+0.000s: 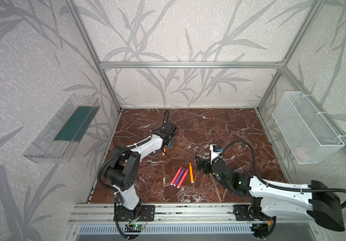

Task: Insert pens into pen caps
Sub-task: Place a pen at the middle-left of the table.

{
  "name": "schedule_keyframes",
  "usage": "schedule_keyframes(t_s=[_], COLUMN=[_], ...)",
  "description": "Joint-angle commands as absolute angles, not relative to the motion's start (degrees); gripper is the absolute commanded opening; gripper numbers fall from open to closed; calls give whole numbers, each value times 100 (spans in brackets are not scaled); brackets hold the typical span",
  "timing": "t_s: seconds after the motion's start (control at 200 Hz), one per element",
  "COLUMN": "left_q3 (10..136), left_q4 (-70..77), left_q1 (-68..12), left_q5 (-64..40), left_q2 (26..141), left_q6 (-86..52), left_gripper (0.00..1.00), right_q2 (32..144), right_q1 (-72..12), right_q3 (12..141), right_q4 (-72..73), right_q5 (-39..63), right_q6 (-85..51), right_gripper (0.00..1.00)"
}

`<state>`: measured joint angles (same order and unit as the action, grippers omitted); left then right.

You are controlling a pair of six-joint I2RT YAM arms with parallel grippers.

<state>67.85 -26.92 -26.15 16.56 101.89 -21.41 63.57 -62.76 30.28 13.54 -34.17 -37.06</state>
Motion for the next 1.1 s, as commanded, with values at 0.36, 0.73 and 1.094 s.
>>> schedule_keyframes(t_s=[0.36,0.73,1.094], left_q3=[7232,6780,5014], left_q4=[-3343,-2946,-1592], left_q1=[-2407,-2403,-2552], left_q5=[1589,1597,67], left_q2=[10826,10073,7318], left_q6=[-2117,-2092,-1653], left_gripper=[11,66,68], right_q2=[6511,6522,6717], right_q1=[-5913,-5452,-5303], right_q3=[3267,3237,3208], right_q4=[949,964,934], right_q5=[-3232,-2934,-2991], right_q6=[-3948,-3981,-3977], right_gripper=[90,90,85])
